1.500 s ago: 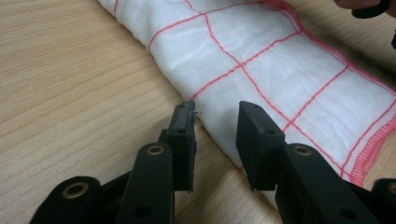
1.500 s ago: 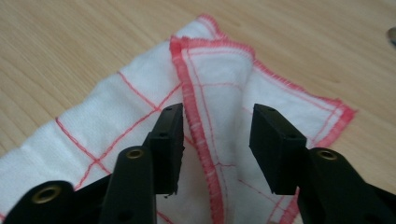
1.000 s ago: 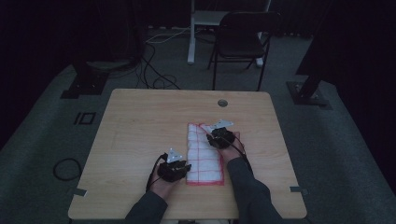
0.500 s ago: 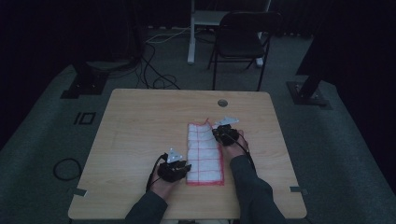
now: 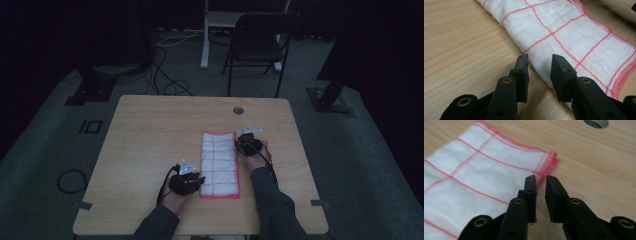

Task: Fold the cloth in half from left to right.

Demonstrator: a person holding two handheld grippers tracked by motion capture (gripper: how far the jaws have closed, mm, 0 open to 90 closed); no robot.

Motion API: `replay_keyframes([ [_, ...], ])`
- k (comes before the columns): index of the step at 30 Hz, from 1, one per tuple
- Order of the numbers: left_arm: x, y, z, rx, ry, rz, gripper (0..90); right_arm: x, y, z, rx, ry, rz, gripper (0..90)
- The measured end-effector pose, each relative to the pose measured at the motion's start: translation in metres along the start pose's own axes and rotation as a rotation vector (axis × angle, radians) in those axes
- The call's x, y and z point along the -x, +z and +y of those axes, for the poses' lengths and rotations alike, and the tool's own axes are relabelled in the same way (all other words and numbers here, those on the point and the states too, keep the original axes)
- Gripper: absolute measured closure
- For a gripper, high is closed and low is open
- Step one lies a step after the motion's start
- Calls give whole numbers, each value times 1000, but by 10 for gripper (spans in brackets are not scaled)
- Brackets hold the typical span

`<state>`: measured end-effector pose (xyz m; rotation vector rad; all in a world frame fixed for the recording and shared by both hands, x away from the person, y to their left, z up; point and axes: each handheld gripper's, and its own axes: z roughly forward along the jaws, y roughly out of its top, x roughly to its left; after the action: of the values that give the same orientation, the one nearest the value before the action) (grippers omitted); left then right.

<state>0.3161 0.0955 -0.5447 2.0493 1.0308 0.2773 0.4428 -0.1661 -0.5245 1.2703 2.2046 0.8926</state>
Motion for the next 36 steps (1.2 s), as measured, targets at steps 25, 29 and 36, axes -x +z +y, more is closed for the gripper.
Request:
replay_keyframes([
  [25, -28, -17, 22, 95, -43, 70, 615, -6, -24, -21, 77, 39, 69, 584],
  [29, -36, -19, 29, 113, -58, 81, 614, -6, -24, -23, 78, 49, 72, 578],
  [36, -45, -16, 40, 122, -60, 99, 608, -4, -24, -23, 82, 59, 71, 575],
])
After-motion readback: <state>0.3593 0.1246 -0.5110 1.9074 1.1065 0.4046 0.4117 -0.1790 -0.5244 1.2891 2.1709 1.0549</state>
